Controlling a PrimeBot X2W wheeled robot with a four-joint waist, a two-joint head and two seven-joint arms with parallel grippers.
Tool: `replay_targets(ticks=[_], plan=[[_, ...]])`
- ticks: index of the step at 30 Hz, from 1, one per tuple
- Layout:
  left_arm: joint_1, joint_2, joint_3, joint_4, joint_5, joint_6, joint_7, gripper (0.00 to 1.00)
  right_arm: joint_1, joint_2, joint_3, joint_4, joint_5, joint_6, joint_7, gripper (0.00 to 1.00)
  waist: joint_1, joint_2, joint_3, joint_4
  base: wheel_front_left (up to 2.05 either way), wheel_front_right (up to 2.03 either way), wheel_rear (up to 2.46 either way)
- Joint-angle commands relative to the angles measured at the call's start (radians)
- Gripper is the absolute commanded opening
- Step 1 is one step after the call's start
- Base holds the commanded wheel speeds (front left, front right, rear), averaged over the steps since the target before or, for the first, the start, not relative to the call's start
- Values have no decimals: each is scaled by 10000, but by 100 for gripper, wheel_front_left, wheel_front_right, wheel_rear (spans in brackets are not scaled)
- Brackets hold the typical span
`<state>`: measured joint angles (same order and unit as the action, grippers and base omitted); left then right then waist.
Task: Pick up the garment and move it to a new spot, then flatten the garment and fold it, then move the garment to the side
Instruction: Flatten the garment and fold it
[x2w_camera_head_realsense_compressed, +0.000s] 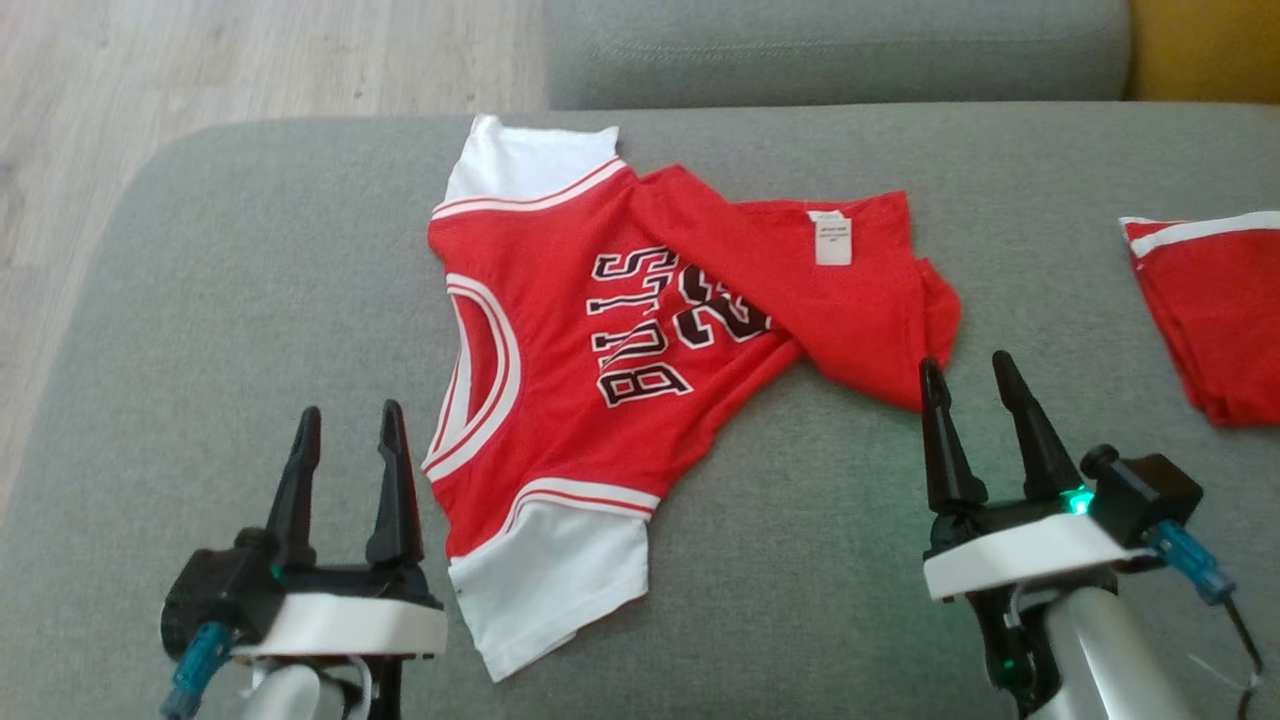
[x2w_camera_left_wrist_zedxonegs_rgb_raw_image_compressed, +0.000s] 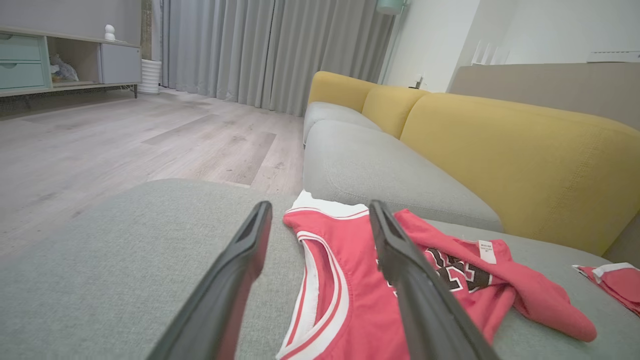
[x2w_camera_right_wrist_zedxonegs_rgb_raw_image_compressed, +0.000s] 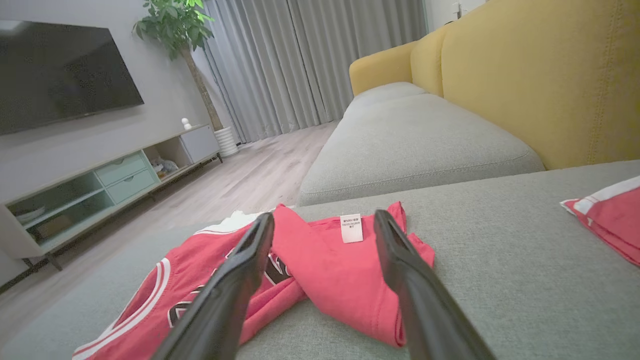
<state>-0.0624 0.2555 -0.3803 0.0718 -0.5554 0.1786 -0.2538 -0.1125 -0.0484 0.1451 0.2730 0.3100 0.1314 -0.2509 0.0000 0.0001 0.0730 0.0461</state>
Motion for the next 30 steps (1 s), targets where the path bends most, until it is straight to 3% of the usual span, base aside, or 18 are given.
replay_targets(ticks=[1, 12, 18, 23, 30], plan=[[-481, -45, 634, -311, 315, -209, -78, 100, -565, -18, 107, -266, -292, -7, -88, 100, 0, -1, 233, 174, 0, 0, 0], [-1258, -995, 782, 301, 1304, -1269, -79, 100, -3399, -18, -2192, 1440, -1755, -7, 2621, 100, 0, -1, 1680, 1152, 0, 0, 0], [-1714, -1565, 822, 689, 1692, -1858, -79, 100, -5351, -65, -3891, 3424, -2702, -7, 4236, 100, 0, -1, 2300, 1799, 0, 0, 0], [-2022, -1846, 865, 974, 1897, -2254, -79, 100, -6472, -373, -4965, 4865, -3276, -7, 4775, 100, 0, -1, 2596, 2252, 0, 0, 0], [-2182, -2017, 983, 954, 2145, -2448, -79, 100, -7242, -866, -5158, 6392, -4001, -7, 4811, 100, 0, -1, 2700, 2514, 0, 0, 0]])
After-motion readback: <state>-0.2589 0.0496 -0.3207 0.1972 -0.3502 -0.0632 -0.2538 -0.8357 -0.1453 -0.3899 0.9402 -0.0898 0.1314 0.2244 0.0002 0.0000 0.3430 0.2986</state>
